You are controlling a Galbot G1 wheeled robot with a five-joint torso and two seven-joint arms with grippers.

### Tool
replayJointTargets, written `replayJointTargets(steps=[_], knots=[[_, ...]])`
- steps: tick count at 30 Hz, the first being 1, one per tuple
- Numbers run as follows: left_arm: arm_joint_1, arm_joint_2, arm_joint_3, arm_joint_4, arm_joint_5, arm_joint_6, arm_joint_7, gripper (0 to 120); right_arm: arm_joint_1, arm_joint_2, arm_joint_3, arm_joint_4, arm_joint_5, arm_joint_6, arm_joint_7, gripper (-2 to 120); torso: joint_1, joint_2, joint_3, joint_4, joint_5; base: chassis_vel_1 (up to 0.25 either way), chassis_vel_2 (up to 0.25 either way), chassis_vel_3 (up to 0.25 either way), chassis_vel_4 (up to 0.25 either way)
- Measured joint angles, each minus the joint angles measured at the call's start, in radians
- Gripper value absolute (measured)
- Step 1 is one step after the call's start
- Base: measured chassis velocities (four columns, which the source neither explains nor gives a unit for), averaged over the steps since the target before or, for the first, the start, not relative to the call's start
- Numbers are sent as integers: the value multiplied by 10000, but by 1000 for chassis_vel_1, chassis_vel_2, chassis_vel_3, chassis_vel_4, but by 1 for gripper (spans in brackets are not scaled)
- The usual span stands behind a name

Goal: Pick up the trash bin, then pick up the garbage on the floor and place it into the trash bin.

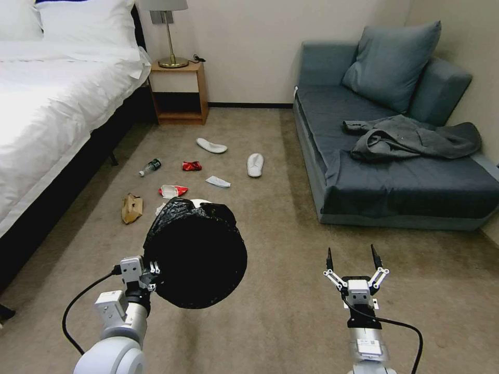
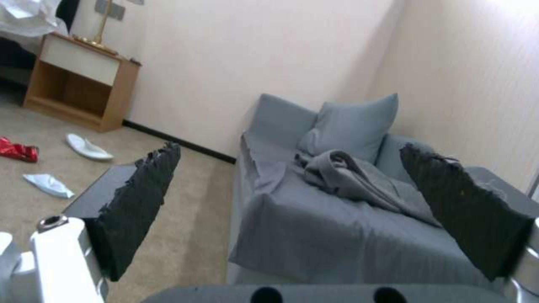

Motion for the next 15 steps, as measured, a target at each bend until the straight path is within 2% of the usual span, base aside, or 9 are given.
replayJointTargets(steps=[2, 4, 5, 6, 7, 9, 10, 12, 15], knots=[[140, 222, 5, -208, -408, 335, -46, 0, 1, 0, 3, 26, -1, 5, 0, 100, 0, 0, 0, 1, -1, 0, 0, 0, 0], [251, 837, -82, -473, -1226, 1220, -50, 0, 1, 0, 4, 45, -4, 26, -6, 100, -1, 1, 1, 1, 0, 0, 0, 0, 0], [251, 837, -82, -473, -1226, 1220, -50, 0, 1, 0, 4, 45, -4, 26, -6, 100, -1, 1, 1, 1, 0, 0, 0, 0, 0], [201, 1211, -197, -529, -1656, 1808, -67, 0, 0, 0, 4, 45, -6, 46, -12, 100, -1, 0, 0, 0, 0, 0, 0, 0, 0], [201, 1211, -197, -529, -1656, 1808, -67, 0, 0, 0, 4, 45, -6, 46, -12, 100, -1, 0, 0, 0, 0, 0, 0, 0, 0], [-179, 1828, -382, -532, -2672, 2743, -281, 0, -14, 0, -8, 31, -31, 137, -31, 100, -1, 0, 0, -1, -1, 0, 0, 0, 0], [-179, 1828, -382, -532, -2672, 2743, -281, 0, -14, 0, -8, 31, -31, 137, -31, 100, -1, 0, 0, -1, -1, 0, 0, 0, 0], [-369, 2012, -384, -596, -3519, 3238, -510, 0, -44, 0, -15, 17, -43, 176, -37, 100, 0, 0, 1, -2, -1, 0, 0, 0, 0], [-437, 2034, -310, -597, -3710, 3392, -683, 0, -41, 0, 1, 17, -40, 191, -39, 100, -1, 0, 1, -1, 0, 0, 0, 0, 0]])
